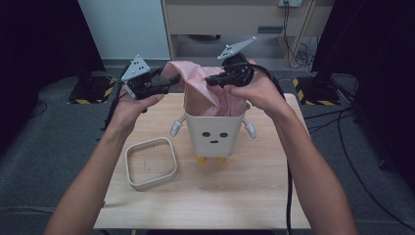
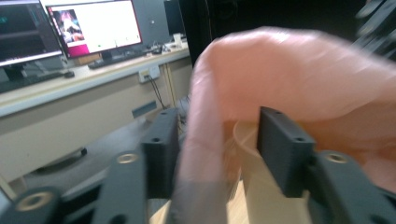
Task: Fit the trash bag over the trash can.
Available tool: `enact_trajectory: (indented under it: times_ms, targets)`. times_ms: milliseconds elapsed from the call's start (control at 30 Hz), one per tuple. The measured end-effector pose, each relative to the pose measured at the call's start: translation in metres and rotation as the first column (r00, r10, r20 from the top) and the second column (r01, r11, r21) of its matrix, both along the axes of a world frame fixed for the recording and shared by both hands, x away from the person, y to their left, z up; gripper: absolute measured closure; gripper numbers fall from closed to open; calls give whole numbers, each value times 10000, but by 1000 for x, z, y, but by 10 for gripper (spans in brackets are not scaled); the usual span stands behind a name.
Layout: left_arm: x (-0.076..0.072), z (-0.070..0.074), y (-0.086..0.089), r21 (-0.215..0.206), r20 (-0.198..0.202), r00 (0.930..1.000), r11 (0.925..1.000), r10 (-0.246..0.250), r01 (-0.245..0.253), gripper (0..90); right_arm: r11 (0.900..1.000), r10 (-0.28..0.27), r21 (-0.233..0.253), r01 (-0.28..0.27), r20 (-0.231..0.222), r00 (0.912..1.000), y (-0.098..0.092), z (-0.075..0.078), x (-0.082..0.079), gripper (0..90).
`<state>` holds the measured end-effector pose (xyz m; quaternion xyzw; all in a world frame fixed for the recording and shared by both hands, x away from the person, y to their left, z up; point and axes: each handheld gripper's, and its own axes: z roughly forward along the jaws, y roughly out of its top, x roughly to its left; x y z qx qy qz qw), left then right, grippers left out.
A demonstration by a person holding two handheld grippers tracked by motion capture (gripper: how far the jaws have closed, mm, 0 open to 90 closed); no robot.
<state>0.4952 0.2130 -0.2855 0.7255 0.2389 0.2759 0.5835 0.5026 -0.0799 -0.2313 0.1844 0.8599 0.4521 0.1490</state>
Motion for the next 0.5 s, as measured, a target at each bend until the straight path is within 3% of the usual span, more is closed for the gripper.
enact_trajectory:
  times_ms: [33,67,167,233,300,367,467,500]
  targets:
    - [4,-1,-1,236,41,10000,9997,-8,7,638,9999,63,87,-63,-3,10000,-3,0,-2,900]
    - [4,-1,-1,236,41,10000,9997,-8,7,711,9999,109,116,-109,-19,9999,-3,0,-4,900]
    - [9,4,-4,123,240,9997,9999,107,-110,786,9995,296,-129,-296,-56,9995,-3,-5,-8,900]
    - [8,6,-5,35,350,9993,9999,135,-136,786,9989,374,-297,-375,-59,9993,-2,-6,-10,900]
    - [6,14,-9,-214,834,9965,9997,102,-85,763,9954,600,-749,-603,-65,9982,1,-11,-13,900]
    - [3,18,-11,-271,1024,9947,9996,-15,43,751,9925,653,-1034,-656,-62,9978,3,-13,-14,900]
    - [1,20,-14,-331,1153,9933,9994,-86,125,747,9890,740,-1274,-751,-131,9972,5,-15,-14,900]
    - [-2,21,-16,-331,1164,9926,9987,-345,386,762,9841,703,-1623,-720,-164,9974,8,-16,-15,900]
